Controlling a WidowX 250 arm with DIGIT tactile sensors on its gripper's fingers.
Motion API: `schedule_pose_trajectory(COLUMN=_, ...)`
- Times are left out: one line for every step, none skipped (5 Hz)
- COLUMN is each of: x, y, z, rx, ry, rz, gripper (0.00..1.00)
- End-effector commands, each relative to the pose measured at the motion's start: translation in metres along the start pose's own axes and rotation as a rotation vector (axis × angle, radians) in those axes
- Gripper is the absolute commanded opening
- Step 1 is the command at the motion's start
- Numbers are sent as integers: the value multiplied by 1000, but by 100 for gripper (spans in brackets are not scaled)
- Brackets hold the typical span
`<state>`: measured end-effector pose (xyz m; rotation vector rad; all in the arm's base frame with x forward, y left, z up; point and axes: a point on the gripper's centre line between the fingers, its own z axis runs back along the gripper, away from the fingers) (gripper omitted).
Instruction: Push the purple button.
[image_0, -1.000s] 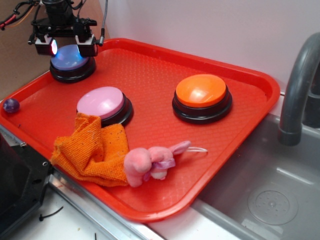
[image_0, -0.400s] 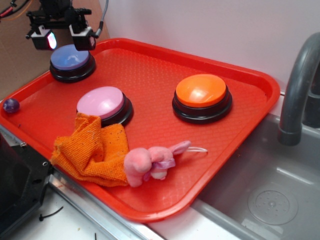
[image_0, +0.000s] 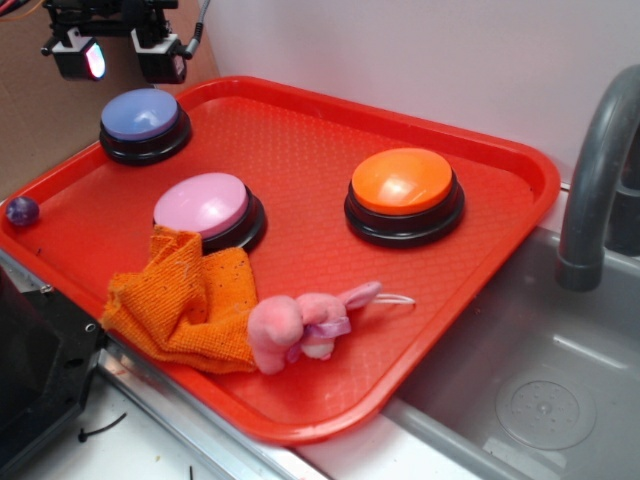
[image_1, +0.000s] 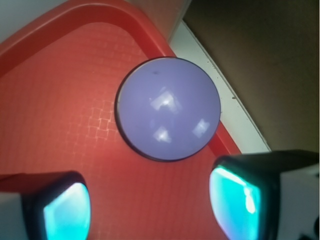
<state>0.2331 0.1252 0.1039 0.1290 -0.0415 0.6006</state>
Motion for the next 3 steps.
schedule_pose_trajectory(x=7, y=8, z=42, rx=-7, ry=-106, rz=-17, gripper=100)
schedule_pose_trajectory(x=2, y=5, z=52, rx=-17, ry=-116, rz=-35, gripper=100)
schedule_pose_trajectory(x=-6, y=-3, z=66, rx=-4, ry=-126, rz=-96, gripper=100)
